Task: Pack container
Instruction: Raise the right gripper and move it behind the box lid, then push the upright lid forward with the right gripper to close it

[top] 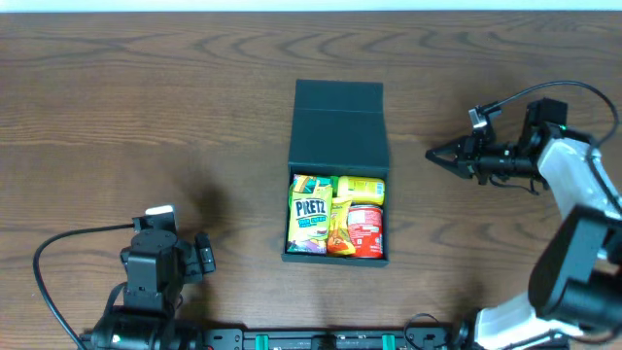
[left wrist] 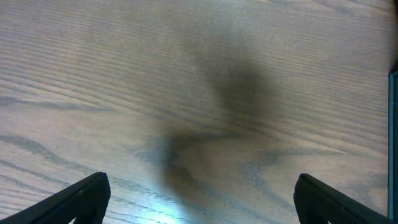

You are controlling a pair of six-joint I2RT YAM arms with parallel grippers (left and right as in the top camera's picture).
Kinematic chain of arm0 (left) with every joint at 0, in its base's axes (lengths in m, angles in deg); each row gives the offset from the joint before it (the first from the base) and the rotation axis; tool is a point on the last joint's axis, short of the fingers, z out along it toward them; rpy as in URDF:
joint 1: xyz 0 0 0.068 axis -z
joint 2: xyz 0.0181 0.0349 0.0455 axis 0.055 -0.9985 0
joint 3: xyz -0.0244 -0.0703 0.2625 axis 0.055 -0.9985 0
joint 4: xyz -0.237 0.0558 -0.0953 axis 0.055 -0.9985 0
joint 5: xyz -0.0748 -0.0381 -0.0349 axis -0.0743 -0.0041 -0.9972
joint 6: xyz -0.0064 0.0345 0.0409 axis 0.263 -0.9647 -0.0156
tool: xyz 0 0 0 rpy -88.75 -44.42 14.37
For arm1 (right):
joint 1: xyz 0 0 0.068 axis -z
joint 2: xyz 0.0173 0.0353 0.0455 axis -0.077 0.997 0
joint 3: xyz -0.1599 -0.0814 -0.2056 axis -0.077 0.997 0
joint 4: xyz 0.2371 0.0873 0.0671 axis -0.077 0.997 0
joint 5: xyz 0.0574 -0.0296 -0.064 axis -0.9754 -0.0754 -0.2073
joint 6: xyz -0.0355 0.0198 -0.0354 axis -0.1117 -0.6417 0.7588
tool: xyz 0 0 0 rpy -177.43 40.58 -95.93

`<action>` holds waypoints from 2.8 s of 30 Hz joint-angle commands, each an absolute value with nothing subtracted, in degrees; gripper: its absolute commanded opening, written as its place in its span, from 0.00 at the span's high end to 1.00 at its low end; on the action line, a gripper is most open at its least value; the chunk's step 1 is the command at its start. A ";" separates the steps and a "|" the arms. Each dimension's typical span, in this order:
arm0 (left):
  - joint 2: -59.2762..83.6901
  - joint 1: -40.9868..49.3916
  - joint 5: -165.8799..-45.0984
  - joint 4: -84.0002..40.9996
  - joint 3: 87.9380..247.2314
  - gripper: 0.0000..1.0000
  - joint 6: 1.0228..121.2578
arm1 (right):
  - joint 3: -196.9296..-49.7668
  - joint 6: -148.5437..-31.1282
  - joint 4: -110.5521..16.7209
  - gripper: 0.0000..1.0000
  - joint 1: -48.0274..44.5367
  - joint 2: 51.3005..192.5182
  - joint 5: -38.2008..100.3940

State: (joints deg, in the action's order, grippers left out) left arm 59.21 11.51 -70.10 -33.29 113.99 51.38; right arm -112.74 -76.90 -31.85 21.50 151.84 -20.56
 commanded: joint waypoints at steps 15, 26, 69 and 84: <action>59.49 11.32 -69.34 -33.20 113.97 0.05 50.20 | -113.65 -88.24 -49.46 0.99 20.28 164.76 -23.23; 59.49 11.32 -69.34 -33.20 113.99 0.05 50.20 | -113.65 -98.54 -62.40 0.99 15.75 172.67 -23.23; 59.49 11.32 -69.34 -33.20 113.99 0.05 50.20 | -113.65 -138.14 -116.10 0.98 6.46 179.75 -43.73; 59.49 11.32 -69.34 -33.20 113.97 0.05 50.20 | -113.65 -138.03 -119.82 0.99 4.84 164.13 -48.39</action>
State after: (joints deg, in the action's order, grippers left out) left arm 59.21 11.51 -70.10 -33.34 113.99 51.38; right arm -113.46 -137.68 -119.45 5.72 169.59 -44.30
